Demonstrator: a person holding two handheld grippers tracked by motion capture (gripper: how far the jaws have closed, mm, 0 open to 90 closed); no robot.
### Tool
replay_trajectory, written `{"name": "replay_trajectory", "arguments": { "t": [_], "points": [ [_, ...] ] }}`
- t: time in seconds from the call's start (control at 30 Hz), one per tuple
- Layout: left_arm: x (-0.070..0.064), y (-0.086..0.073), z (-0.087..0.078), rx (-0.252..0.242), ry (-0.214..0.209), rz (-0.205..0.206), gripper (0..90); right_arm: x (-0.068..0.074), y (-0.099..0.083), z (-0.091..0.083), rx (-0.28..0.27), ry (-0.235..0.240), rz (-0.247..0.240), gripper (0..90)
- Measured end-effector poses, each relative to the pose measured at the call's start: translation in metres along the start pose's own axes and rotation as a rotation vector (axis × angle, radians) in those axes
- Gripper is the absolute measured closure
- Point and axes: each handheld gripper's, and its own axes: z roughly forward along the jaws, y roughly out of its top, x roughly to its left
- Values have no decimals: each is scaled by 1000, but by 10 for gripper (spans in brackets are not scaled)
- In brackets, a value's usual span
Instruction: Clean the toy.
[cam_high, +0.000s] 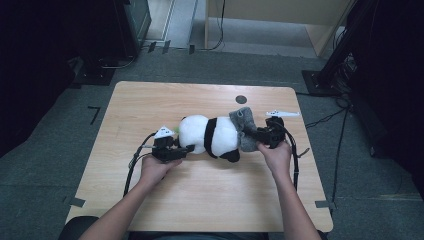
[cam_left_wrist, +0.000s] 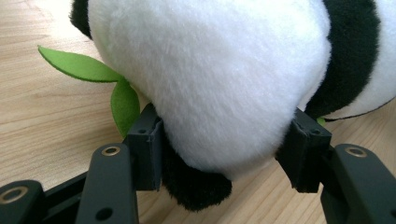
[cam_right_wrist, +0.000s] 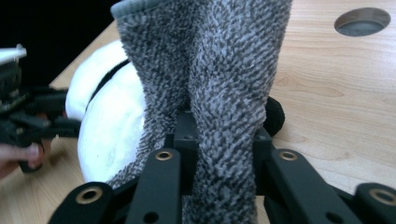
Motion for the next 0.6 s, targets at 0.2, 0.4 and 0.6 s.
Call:
{"name": "replay_trajectory", "arguments": {
  "t": [0.2,0.4,0.6],
  "points": [
    [0,0,1,-1,-3,-2,413,-3,-4,5,-18,-1,21,746],
    [-1,-1,1,-1,0,2,413,-4,-8,8,-26,-11,29,761],
    [-1,-1,1,-4,1,0,411,-5,-13,10,-13,-46,39,762]
  ]
}}
